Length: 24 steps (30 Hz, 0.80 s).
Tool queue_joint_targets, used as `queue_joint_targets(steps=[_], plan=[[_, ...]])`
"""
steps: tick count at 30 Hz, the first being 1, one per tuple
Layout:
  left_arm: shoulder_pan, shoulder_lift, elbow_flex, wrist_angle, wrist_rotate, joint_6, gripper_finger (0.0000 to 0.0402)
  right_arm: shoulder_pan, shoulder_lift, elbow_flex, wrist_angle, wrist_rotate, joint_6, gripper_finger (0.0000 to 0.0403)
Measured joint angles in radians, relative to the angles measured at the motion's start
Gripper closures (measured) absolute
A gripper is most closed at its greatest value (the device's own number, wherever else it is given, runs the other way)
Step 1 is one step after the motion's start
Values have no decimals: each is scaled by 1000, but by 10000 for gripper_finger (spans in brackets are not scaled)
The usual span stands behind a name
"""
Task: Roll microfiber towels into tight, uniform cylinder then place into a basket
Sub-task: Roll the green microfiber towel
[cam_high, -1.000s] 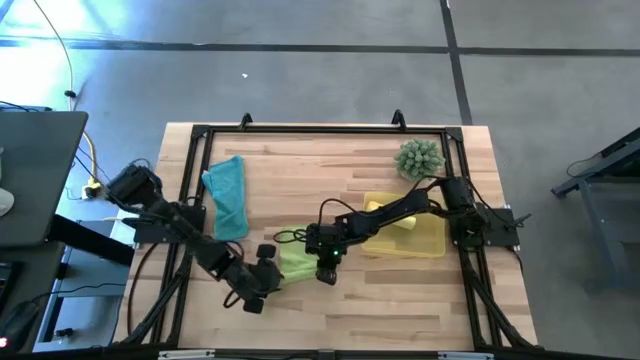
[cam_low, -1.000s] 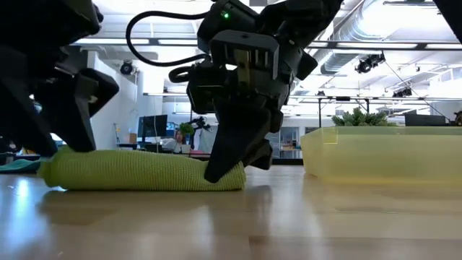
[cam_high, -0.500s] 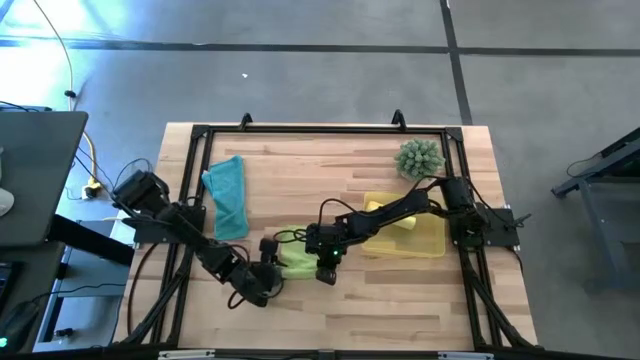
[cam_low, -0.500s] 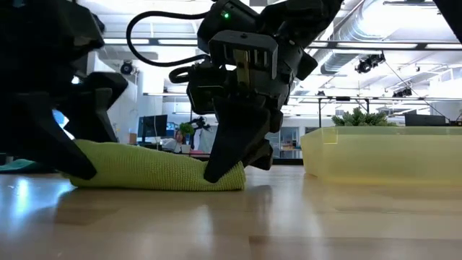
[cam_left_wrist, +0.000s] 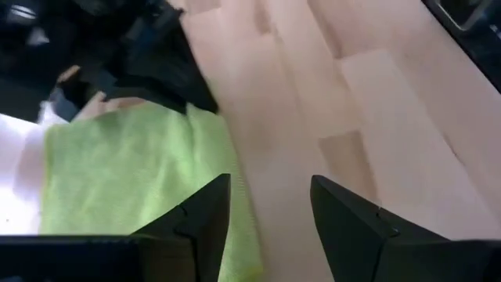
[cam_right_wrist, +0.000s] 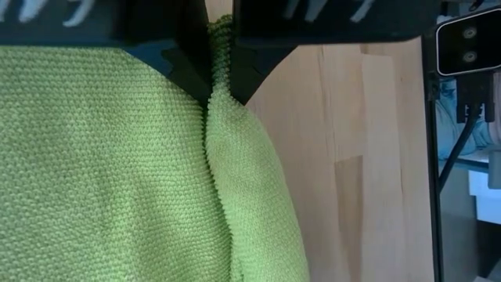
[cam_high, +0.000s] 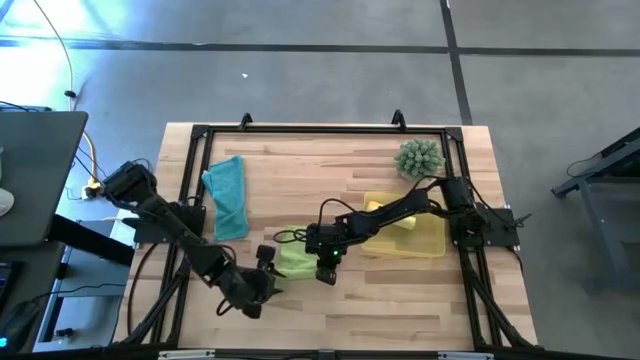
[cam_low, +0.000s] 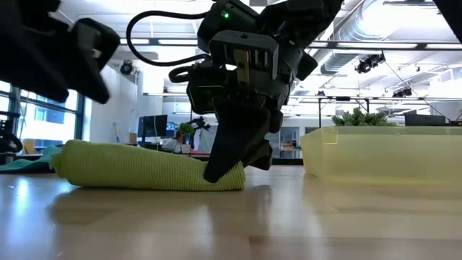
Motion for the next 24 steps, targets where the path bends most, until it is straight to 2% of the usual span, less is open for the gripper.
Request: queue_joint_targets(steps=[9,18,24], plan=[[13,101,-5,-26,4,-31,234,4,0,0,13,1,-1,396],[82,148,-5,-68,7,-27,234,15,0,1,23,8,-1,396],[152,144,-4,-76,109,-91,235,25,1,1,35,14,-25,386]])
